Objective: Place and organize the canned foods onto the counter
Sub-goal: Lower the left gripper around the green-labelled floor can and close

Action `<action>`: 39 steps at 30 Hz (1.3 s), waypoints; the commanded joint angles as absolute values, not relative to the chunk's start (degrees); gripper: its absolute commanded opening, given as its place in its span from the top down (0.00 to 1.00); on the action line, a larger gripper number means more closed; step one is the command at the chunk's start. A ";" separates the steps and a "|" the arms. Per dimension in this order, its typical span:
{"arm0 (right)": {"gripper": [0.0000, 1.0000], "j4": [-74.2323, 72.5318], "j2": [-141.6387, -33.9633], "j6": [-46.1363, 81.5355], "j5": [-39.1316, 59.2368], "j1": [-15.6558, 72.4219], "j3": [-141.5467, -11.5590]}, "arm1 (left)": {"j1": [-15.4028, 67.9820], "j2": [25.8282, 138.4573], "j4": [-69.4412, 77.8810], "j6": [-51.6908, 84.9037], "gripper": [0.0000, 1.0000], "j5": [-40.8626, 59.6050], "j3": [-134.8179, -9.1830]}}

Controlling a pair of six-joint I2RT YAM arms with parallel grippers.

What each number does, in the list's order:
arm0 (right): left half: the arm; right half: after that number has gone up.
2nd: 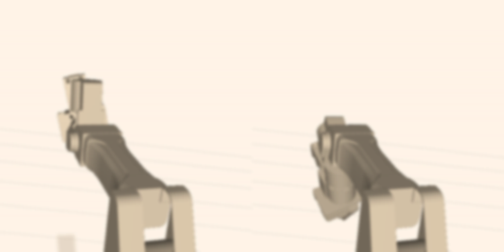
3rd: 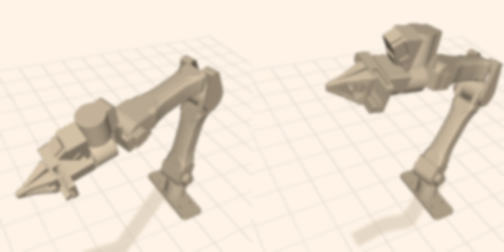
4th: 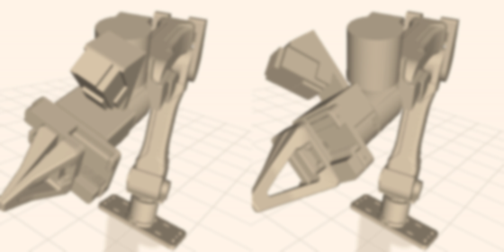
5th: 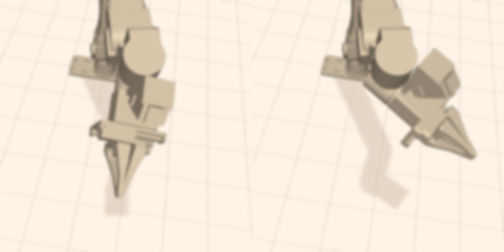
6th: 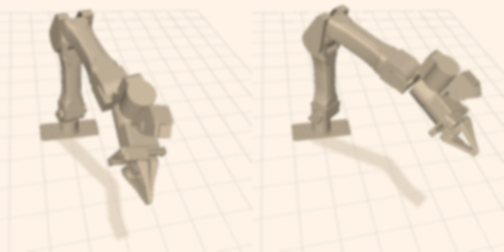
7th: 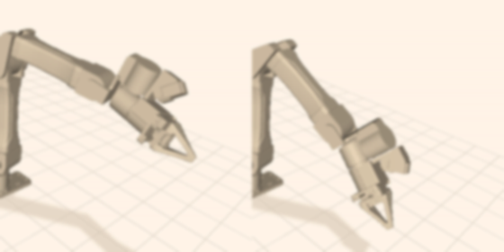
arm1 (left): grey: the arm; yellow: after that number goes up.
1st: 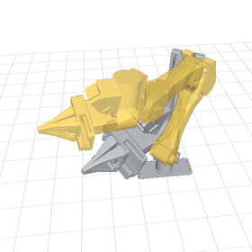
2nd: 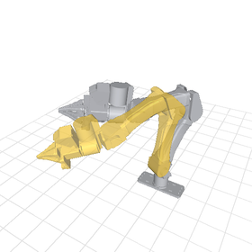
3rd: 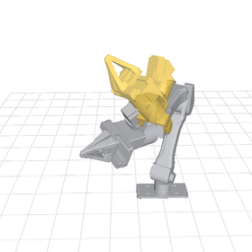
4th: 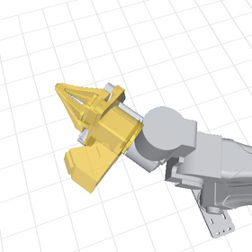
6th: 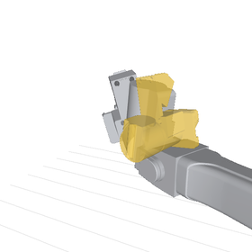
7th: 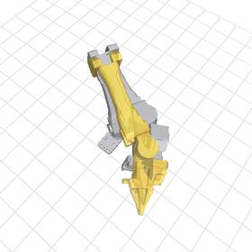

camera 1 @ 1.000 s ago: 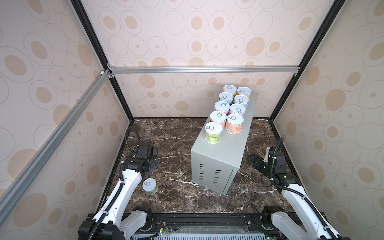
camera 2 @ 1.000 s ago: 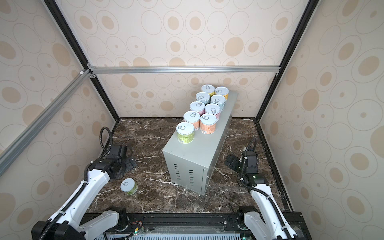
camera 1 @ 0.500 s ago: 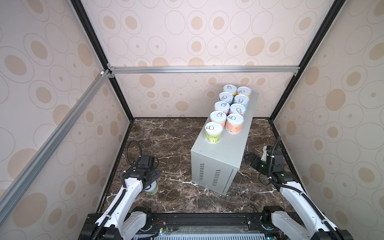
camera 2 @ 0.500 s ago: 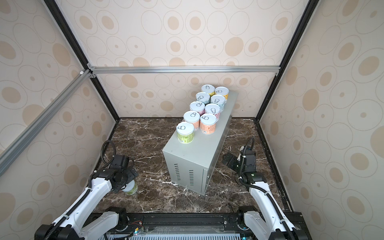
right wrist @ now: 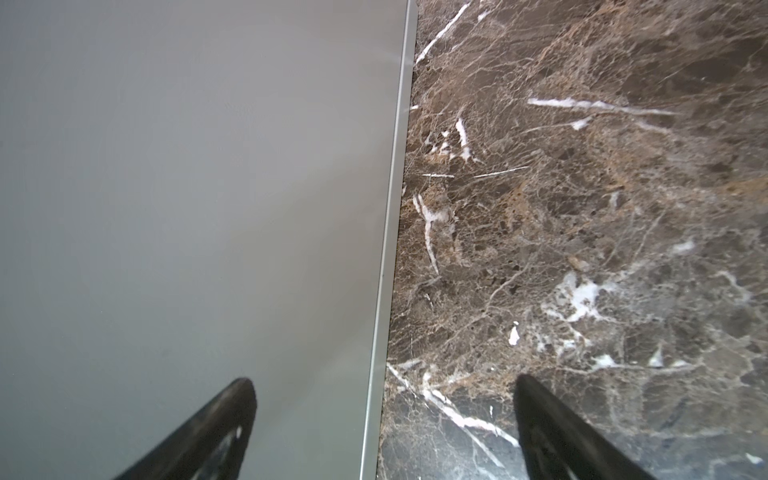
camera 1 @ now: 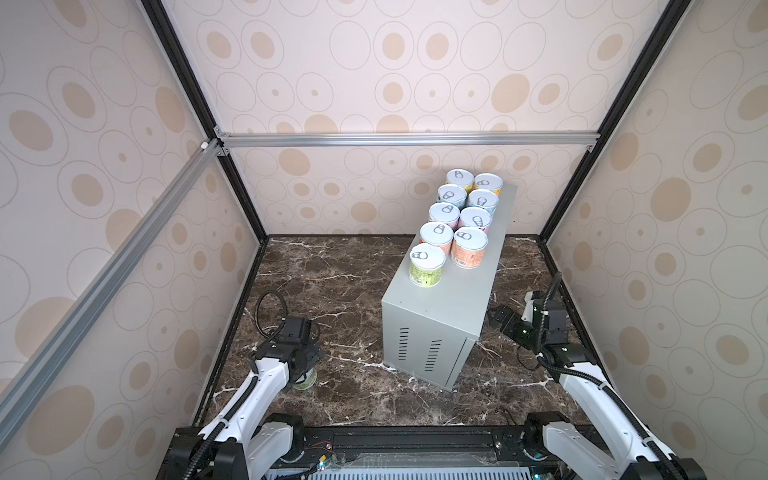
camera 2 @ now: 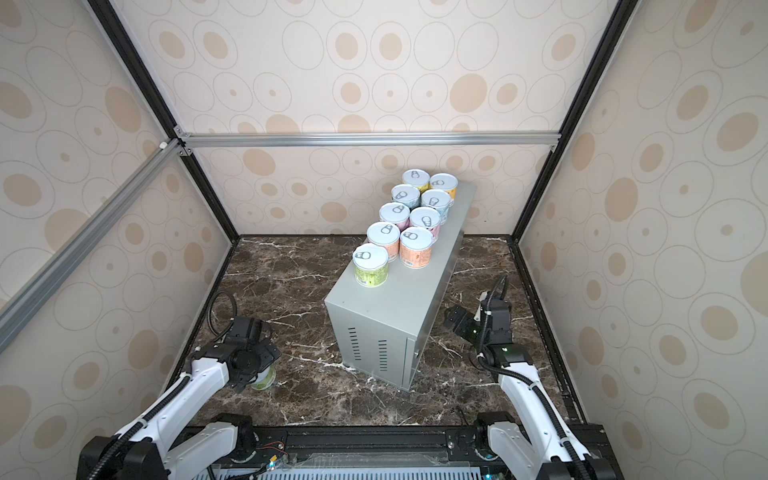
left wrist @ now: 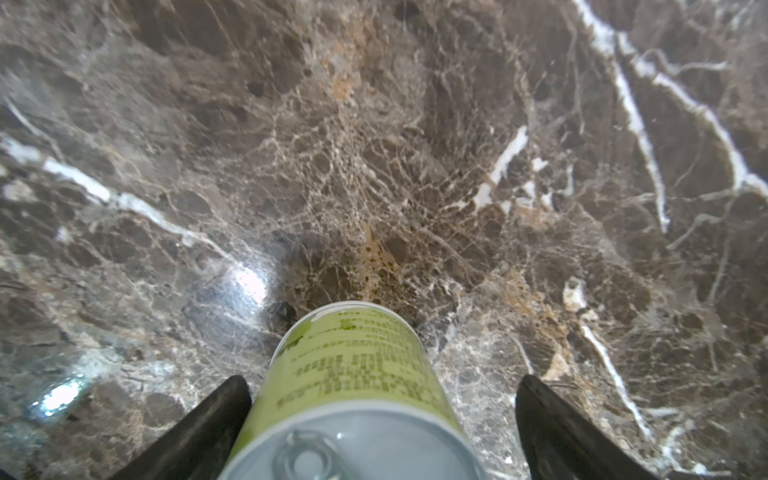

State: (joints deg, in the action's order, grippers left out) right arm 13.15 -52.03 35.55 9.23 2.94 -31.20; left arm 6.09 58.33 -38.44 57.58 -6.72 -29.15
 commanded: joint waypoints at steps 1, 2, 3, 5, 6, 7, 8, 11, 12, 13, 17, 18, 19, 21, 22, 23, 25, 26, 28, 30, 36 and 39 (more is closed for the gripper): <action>0.01 12.04 -52.13 35.83 9.39 3.21 -30.43 | 5.71 59.38 -36.57 59.41 0.02 -6.85 -28.87; 0.01 12.13 -52.17 35.83 9.30 3.21 -30.40 | 5.71 59.57 -36.48 59.29 0.04 -7.06 -29.00; 0.01 12.13 -52.04 35.74 9.23 3.24 -30.41 | 5.75 59.75 -36.46 59.24 0.05 -7.28 -29.08; 0.01 12.13 -52.05 35.71 9.23 3.23 -30.41 | 5.71 59.89 -36.28 59.16 0.09 -7.62 -29.04; 0.01 12.12 -51.99 35.70 9.14 3.25 -30.44 | 5.71 59.85 -36.16 58.99 0.12 -7.73 -29.09; 0.01 12.17 -51.95 35.76 9.14 3.22 -30.41 | 5.72 59.77 -36.07 58.97 0.15 -7.82 -28.99; 0.01 12.09 -52.01 35.77 9.14 3.24 -30.41 | 5.67 59.68 -35.87 58.82 0.19 -8.03 -28.94; 0.01 12.17 -51.91 35.77 9.14 3.25 -30.44 | 5.67 59.42 -35.21 57.78 0.30 -8.56 -29.08; 0.01 12.22 -51.94 35.70 9.14 3.25 -30.42 | 5.71 59.20 -35.07 57.42 0.33 -8.74 -29.18; 0.01 12.20 -51.86 35.63 9.14 3.24 -30.44 | 5.71 59.00 -35.00 57.06 0.34 -8.79 -29.29; 0.01 12.22 -51.79 35.65 9.23 3.24 -30.41 | 5.82 58.84 -34.46 54.62 0.37 -8.47 -30.34; 0.01 12.22 -51.77 35.62 9.31 3.24 -30.41 | 5.88 59.12 -34.54 53.90 0.37 -8.50 -31.01; 0.01 12.22 -51.75 35.65 9.32 3.24 -30.41 | 5.89 59.53 -34.70 53.27 0.37 -8.59 -31.47; 0.01 12.22 -51.61 35.68 9.32 3.20 -30.41 | 6.04 60.86 -34.97 52.04 0.36 -8.95 -32.60; 0.01 12.23 -51.59 35.64 9.32 3.18 -30.38 | 6.05 61.51 -34.93 51.53 0.34 -8.92 -32.91; 0.01 12.28 -51.54 35.62 9.29 3.17 -30.32 | 6.16 62.29 -34.79 50.94 0.32 -8.73 -33.35; 0.01 12.30 -51.48 35.51 9.32 3.24 -30.46 | 6.54 63.85 -34.18 49.49 0.28 -7.77 -33.79; 0.01 12.37 -51.45 35.57 9.24 3.21 -30.45 | 6.82 64.57 -34.09 49.20 0.25 -7.48 -33.93; 0.01 12.48 -51.34 35.48 9.16 3.21 -30.47 | 7.69 65.77 -34.01 48.96 0.19 -7.52 -34.17; 0.01 12.51 -51.28 35.38 9.04 3.22 -30.56 | 9.17 66.43 -34.10 49.57 0.13 -8.22 -34.13; 0.01 12.49 -51.33 35.41 9.23 3.21 -30.41 | 13.34 66.67 -33.20 52.44 0.01 -9.01 -32.10; 0.01 12.48 -51.33 35.44 9.31 3.17 -30.42 | 14.27 67.13 -33.54 52.90 0.02 -9.60 -31.78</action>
